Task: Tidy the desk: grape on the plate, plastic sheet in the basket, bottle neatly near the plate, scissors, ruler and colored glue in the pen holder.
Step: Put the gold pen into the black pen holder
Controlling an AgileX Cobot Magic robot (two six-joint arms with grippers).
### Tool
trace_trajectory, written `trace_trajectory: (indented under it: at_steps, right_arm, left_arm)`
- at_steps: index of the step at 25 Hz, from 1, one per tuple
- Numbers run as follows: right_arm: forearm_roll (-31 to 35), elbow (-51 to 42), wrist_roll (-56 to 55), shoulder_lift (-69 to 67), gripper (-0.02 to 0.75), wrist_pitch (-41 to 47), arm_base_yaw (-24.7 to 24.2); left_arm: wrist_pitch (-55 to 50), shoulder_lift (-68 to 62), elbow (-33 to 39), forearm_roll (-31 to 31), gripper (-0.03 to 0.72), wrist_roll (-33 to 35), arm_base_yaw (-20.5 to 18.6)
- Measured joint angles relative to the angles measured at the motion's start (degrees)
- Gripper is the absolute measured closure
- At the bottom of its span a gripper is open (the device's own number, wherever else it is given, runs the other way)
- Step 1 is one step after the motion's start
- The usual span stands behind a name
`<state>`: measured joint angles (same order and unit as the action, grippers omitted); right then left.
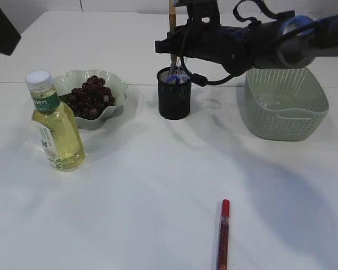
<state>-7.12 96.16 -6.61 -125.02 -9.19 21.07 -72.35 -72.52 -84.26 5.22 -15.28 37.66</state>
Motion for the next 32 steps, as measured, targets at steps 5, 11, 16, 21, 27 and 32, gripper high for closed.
trace_trajectory:
  at_steps: [5,11,16,21,27,32]
  right_arm:
    - [0.0,0.7,0.1,-1.8,0.623,-0.4,0.0]
    - [0.0,1.0,1.4,-1.9,0.623,-0.5,-0.1]
    - [0.0,1.0,1.7,-2.3,0.623,-0.5,0.0]
    - [0.0,1.0,1.8,-2.7,0.618,-0.7,0.0]
    - [0.0,1.0,1.9,-3.1,0.612,-0.7,-0.5]
    - [0.0,1.0,1.9,-3.7,0.601,-0.5,-0.5]
  left_arm:
    - [0.0,0.0,0.0,0.1,0.379,0.0,0.0]
    - [0.0,0.0,0.0,0.2,0.379,0.0,0.0]
    - [0.0,0.0,0.0,0.2,0.379,0.0,0.0]
    - [0.0,0.0,0.0,0.2,0.379,0.0,0.0]
    - [0.0,0.0,0.0,0.2,0.379,0.0,0.0]
    - [0.0,0.0,0.0,0.3,0.379,0.0,0.0]
